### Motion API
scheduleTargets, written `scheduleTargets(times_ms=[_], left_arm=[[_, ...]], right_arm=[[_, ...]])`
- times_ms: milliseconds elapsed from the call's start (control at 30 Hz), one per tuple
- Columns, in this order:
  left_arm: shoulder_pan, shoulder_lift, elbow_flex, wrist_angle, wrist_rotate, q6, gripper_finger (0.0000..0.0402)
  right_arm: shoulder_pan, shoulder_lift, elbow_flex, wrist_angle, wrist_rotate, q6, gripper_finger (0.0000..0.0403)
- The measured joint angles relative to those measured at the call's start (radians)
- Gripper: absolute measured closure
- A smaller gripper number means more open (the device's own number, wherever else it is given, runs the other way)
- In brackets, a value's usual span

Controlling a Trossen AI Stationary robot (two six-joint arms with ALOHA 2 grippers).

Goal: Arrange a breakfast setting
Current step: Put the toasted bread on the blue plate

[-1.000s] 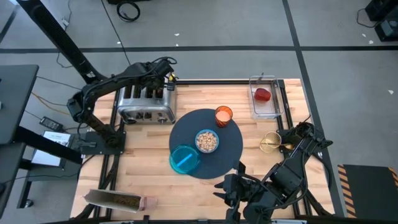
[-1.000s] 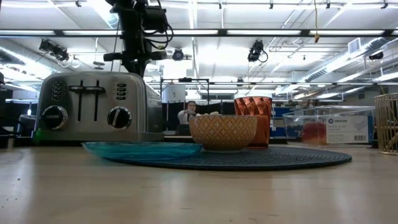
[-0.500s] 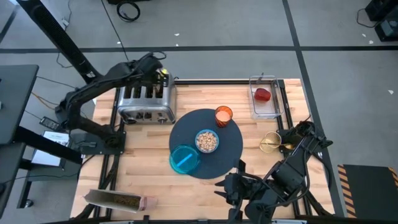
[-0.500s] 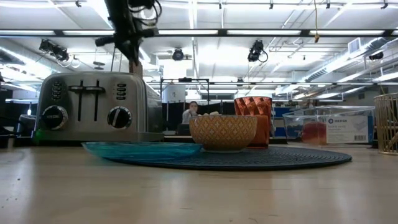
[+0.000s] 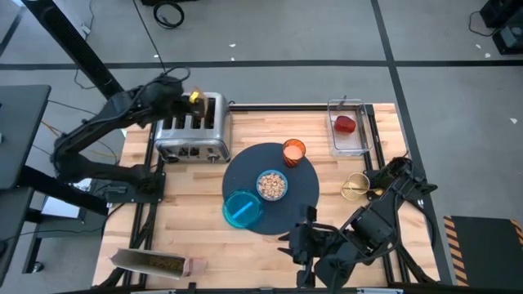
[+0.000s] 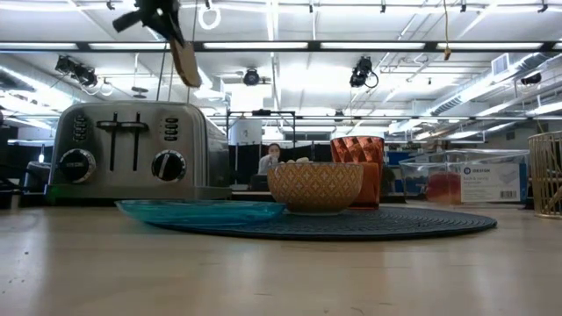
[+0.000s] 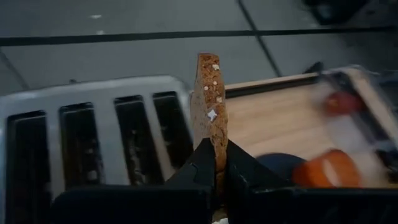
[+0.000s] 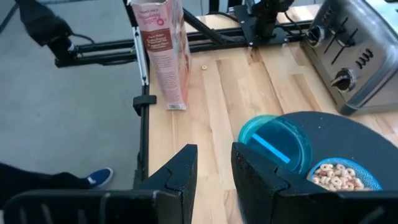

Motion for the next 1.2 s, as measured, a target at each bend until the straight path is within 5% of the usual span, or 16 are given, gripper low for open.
scheduleTargets(times_ms=[433,667,1200], left_arm=[[-0.378,-0.082,0.001,0.069,0.069,-0.022,0.0386],[-0.635,-0.063,0.001,0.094,-0.010,-0.034,0.0385],[-1.012,0.216,0.001,0.240,-0.161,0.035,0.0385]], right_arm=[[-0.040,-0.073,0.000,-0.085,-0.024,-0.114,0.0295],[-0.052,-0.115,0.000,-0.127,-0.023,-0.152,0.0295],[-0.063,-0.117,0.000,-0.194,0.034,-0.189,0.0296]])
